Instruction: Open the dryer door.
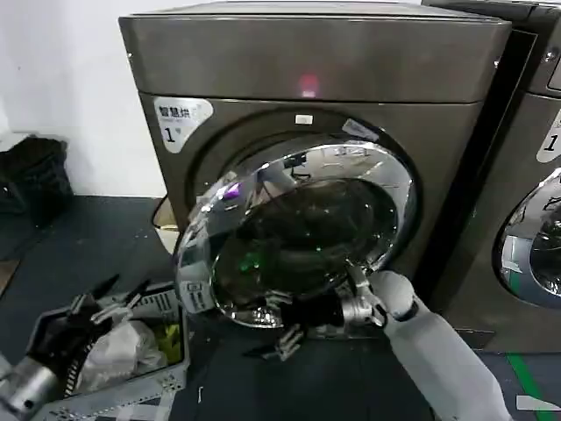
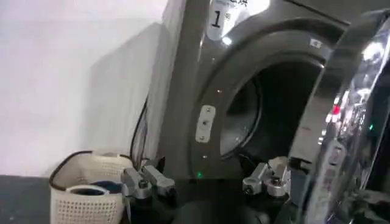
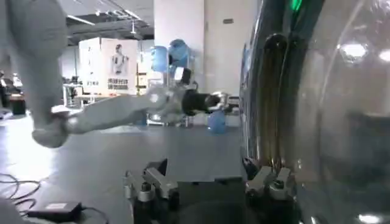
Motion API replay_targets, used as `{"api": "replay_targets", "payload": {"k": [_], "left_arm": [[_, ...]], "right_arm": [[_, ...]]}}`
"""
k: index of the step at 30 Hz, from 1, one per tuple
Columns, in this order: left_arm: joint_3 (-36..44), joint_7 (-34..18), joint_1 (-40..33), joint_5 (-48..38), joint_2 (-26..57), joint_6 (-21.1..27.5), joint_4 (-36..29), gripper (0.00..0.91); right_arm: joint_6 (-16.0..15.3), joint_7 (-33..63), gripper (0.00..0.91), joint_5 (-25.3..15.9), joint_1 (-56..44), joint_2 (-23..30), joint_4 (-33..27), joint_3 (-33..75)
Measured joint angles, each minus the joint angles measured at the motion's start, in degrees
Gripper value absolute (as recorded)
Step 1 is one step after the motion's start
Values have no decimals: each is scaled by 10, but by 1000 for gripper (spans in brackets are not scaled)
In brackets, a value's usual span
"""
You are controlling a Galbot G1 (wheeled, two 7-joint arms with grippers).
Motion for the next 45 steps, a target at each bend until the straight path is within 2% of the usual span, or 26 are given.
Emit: {"api": "replay_targets", "payload": {"k": [8,15,21,28,34,40,43,45], "left_arm": [[47,-7,-45,-22,28,-4,40,907],[94,14,-107,-48,74,-26,91,907],[138,29,-163,-75,107,-22,128,907],[198,51,-221,-75,128,-12,145,907],[247,92,-242,-54,136,-12,137,907],[292,118,-248,-54,145,-11,114,907],[311,119,-251,-53,149,-11,99,907],[325,116,-252,-52,153,-10,89,907]], "right_arm": [[8,-26,907,0,-70,-19,30,69],[20,-26,907,-8,-142,-21,52,154],[26,-25,907,-18,-198,-18,59,244],[32,-4,907,-74,-260,15,93,367],[28,113,907,-35,-317,57,147,488],[36,293,907,7,-379,89,214,573],[34,396,907,4,-403,91,238,601],[32,463,907,-19,-416,89,247,618]]}}
